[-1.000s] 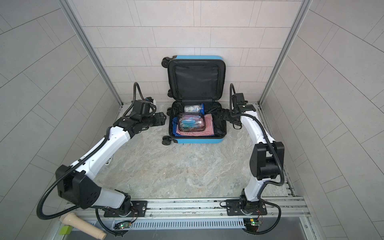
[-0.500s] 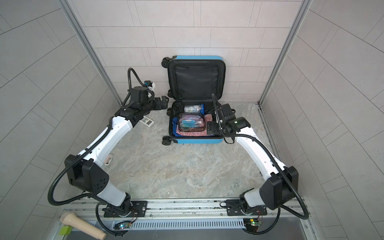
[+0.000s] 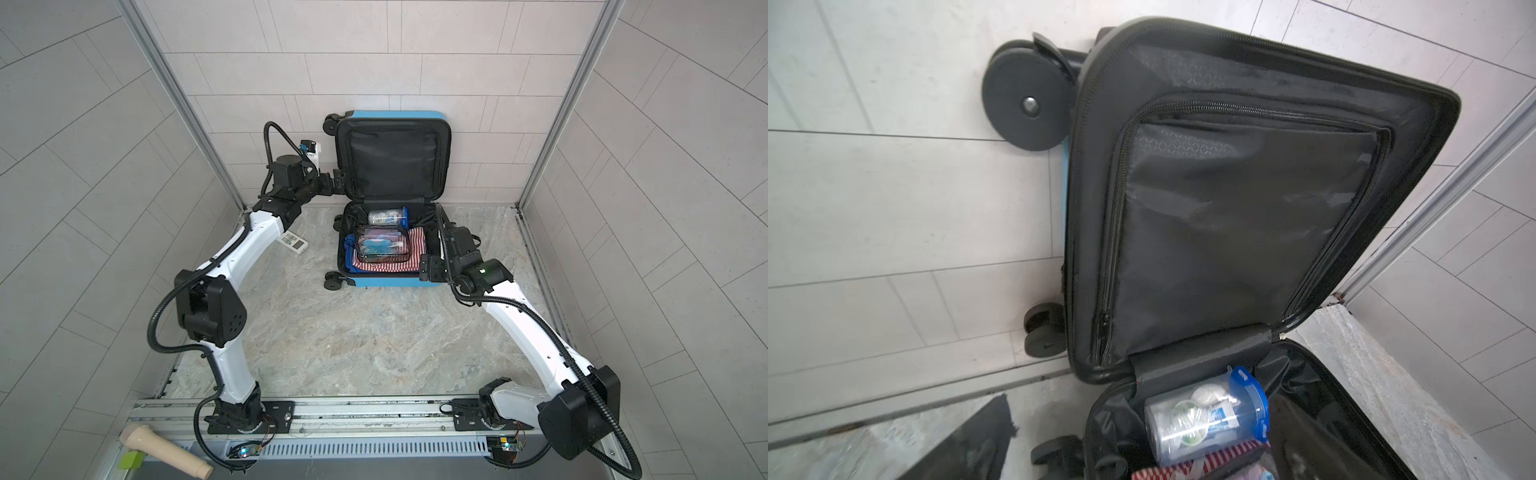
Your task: Pack the luggage
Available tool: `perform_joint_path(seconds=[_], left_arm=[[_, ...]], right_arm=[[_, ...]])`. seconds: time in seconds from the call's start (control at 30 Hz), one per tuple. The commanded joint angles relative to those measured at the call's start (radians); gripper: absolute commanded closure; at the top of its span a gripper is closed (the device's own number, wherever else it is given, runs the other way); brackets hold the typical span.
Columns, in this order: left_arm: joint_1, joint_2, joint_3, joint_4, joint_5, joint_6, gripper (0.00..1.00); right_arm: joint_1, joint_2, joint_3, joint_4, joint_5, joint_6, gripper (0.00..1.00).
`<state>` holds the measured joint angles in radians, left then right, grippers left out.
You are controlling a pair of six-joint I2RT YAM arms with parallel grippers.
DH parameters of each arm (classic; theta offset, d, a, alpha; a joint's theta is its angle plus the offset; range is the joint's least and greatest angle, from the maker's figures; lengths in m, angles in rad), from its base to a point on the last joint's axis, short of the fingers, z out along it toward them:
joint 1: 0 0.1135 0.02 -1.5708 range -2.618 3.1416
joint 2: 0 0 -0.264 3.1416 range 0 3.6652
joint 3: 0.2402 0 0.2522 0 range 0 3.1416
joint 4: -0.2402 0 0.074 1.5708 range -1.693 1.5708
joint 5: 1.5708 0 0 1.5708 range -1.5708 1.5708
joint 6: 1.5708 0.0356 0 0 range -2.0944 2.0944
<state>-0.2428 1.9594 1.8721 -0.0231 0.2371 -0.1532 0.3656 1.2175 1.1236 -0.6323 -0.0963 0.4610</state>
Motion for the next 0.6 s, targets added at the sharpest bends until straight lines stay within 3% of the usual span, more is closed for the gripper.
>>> perform_joint_path(seconds=[0.0, 0.27, 0.47, 0.57], left_arm=[[0.026, 0.077, 0.103, 0.095, 0.062, 0.028, 0.07], [0.037, 0.212, 0.213, 0.234, 0.002, 0.106, 0.28], [0.048, 0.263, 0.244, 0.357, 0.084, 0.107, 0.41], [0.045, 0.288, 0.270, 0.384, 0.101, 0.103, 0.43]], right_arm=[[-0.002, 0.007, 0.003, -0.004, -0.052, 0.024, 0.07], [-0.008, -0.047, -0.053, -0.036, -0.078, 0.037, 0.08], [-0.016, -0.100, -0.112, -0.041, -0.069, 0.060, 0.08], [-0.017, -0.102, -0.140, -0.031, -0.077, 0.075, 0.08]])
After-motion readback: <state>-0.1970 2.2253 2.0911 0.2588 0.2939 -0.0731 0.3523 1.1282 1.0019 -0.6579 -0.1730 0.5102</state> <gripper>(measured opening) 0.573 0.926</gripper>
